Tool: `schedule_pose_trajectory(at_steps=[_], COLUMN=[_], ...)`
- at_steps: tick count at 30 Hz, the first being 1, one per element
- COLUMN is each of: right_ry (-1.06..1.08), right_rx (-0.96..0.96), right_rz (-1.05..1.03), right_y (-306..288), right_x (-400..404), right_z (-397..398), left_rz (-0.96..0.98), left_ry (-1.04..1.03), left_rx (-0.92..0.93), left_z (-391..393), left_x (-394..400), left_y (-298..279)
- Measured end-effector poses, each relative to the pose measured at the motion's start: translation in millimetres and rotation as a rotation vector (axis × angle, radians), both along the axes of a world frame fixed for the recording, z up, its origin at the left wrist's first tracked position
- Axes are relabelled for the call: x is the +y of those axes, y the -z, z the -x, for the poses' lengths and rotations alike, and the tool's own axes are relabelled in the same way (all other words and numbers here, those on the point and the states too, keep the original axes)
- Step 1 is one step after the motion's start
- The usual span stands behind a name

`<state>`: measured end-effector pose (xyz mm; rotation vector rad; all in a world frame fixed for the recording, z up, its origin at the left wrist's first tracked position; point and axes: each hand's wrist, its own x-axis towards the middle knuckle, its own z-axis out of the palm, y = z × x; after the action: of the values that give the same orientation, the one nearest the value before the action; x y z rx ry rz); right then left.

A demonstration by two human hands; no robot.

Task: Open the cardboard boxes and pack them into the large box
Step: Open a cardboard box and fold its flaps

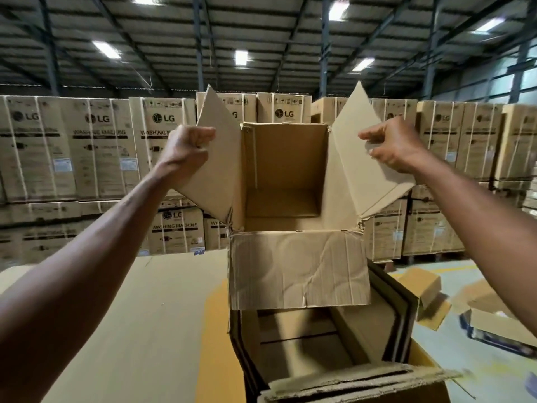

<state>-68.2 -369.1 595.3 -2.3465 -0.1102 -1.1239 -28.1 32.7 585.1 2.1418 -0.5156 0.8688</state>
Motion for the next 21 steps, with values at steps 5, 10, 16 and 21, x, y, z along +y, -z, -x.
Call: schedule_pose_trajectory(at_steps=[5,10,16,21], right_ry=[-0.054,-0.121,-0.147,-0.157], right_rx=[0.152,0.313,0.497,0.602], right_rz=[-0.020,-0.019,0.011,-0.018], right_y=[11.8,37.4,83.1,123.4], right_x=[-39.6,-71.4,-86.8,-96.2], right_z=[-14.7,-40.2,-71.7,-95.5], left_rz=[-0.026,-0.006,-0.038,-0.023], left_ry=[-0.025,-0.060,-0.081,-0.061], left_rx=[0.098,0.210,0.378,0.520], left_z=[-6.5,-19.7,-42.0,-60.6], left_x=[-38.0,-61.4,-67.6,-65.8], left_y=[18.7,44.9,94.6,139.4])
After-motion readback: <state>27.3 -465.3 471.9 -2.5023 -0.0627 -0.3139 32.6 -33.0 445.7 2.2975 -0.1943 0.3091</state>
